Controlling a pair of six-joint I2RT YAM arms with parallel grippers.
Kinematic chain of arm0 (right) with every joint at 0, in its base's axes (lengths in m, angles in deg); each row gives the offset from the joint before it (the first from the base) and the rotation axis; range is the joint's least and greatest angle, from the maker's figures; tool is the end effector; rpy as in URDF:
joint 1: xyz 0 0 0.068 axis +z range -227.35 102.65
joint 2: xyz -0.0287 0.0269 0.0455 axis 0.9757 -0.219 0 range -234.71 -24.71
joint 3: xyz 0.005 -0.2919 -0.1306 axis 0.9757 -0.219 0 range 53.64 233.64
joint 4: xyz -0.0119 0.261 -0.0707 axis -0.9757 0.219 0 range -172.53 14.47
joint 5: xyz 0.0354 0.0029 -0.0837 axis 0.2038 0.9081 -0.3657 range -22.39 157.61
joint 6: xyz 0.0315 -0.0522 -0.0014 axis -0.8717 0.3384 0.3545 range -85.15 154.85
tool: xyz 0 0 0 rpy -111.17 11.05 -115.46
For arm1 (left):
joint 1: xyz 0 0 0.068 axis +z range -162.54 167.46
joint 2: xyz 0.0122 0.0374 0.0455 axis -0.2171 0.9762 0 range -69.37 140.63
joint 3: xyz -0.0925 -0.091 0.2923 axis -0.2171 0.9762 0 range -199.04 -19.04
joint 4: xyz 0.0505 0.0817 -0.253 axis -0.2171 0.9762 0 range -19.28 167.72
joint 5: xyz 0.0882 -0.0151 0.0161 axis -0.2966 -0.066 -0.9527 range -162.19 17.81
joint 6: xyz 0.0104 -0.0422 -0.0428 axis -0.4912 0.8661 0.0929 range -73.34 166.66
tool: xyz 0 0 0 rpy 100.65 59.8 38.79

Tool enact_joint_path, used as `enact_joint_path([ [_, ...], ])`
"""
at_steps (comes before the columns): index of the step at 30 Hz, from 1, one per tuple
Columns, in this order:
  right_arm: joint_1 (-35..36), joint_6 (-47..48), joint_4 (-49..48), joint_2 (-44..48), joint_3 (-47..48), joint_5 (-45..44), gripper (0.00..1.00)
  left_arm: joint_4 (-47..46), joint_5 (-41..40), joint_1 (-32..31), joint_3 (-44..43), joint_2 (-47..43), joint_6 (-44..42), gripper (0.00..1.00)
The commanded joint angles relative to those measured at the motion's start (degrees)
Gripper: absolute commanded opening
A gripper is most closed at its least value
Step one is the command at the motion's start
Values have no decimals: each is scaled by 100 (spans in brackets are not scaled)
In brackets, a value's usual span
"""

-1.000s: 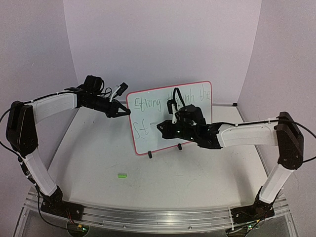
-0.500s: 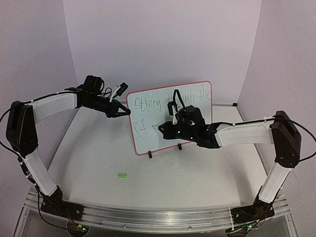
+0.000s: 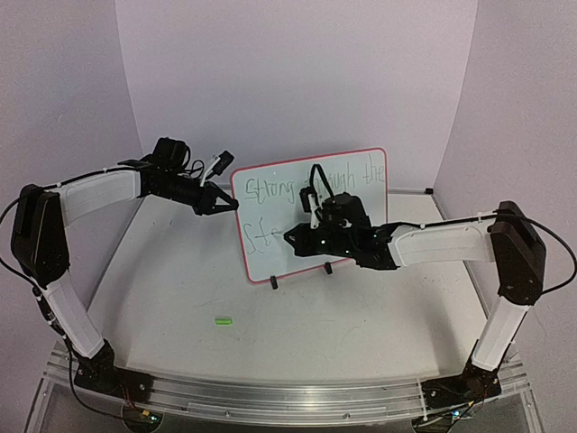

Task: Write a sentence on the whiteboard
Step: Write a sentence at the center of the board.

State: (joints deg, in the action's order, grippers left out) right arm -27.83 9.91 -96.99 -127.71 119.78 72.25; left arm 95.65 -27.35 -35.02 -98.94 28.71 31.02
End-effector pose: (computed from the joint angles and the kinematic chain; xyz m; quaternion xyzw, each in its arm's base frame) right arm 0.2832 0.3375 0.2675 -0.1987 0.8064 0.3631 0.4223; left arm 0.3595 -0.1836 0.3276 0.4204 0.7520 -0.3712 0.3463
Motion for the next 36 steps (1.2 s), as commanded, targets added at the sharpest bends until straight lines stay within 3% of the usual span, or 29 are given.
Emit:
enact_joint_path([
  [1,-26,23,119,60,-125,-162,0,506,-343,-135,44,115,-445,0],
  [10,-23,93,216,269,15,-647,0,505,-341,-144,44,107,-442,0],
  [36,-27,219,242,215,399,-505,0,514,-367,-170,44,79,-454,0],
])
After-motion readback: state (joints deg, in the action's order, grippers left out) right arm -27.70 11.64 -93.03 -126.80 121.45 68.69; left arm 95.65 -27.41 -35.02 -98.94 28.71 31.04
